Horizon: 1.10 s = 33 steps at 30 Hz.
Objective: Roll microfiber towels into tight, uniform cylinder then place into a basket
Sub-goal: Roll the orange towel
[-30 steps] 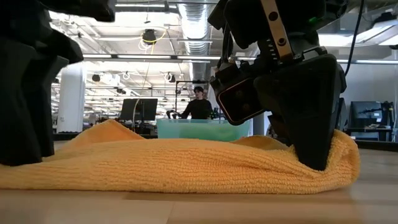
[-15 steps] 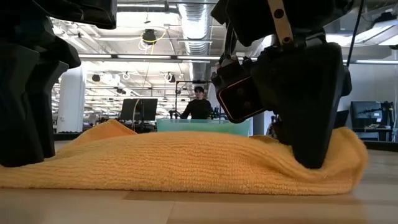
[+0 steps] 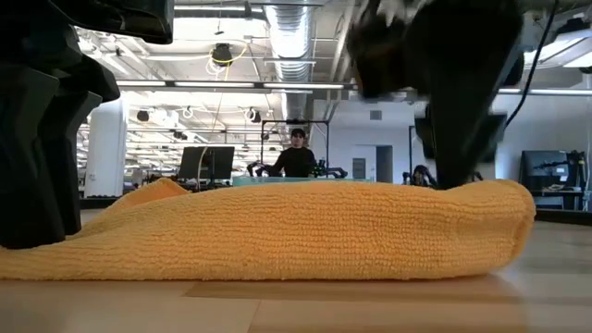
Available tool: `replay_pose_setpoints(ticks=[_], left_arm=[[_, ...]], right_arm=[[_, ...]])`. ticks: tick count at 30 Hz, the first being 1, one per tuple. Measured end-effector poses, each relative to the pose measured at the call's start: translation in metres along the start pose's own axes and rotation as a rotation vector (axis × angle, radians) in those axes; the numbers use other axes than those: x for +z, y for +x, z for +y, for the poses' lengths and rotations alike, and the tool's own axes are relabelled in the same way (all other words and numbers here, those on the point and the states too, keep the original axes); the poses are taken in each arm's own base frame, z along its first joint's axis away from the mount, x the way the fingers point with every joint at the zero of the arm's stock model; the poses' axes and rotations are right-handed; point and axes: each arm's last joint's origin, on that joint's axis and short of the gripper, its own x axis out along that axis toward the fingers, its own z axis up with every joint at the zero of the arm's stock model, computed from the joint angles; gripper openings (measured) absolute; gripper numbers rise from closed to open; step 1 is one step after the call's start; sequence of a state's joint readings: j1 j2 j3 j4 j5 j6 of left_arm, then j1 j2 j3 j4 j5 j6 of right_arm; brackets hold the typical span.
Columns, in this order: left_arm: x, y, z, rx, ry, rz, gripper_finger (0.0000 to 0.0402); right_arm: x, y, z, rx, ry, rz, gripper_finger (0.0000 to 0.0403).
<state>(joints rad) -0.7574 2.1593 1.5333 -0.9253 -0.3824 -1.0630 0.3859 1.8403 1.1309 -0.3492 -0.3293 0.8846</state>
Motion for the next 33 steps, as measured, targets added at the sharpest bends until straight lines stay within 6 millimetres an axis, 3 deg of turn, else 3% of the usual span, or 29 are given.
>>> replay_pose_setpoints(ticks=[6, 13, 18, 25, 33], left_arm=[[0.0, 0.0, 0.0, 0.001, 0.001, 0.001, 0.007], [0.0, 0.001, 0.0, 0.001, 0.002, 0.002, 0.007], [0.0, 0.001, 0.0, 0.0, -0.015, 0.004, 0.007], [-0.001, 0.001, 0.0, 0.0, -0.018, 0.005, 0.007], [0.0, 0.001, 0.0, -0.001, -0.018, 0.005, 0.007]], right_arm=[[-0.031, -0.027, 0.042, -0.026, -0.291, -0.212, 0.0171], [-0.061, -0.002, 0.076, 0.017, -0.549, -0.37, 0.017], [-0.059, 0.023, 0.074, 0.029, -0.597, -0.384, 0.0166], [-0.052, 0.055, 0.054, -0.018, -0.557, -0.293, 0.0146], [-0.034, 0.054, 0.042, -0.033, -0.431, -0.313, 0.0113]])
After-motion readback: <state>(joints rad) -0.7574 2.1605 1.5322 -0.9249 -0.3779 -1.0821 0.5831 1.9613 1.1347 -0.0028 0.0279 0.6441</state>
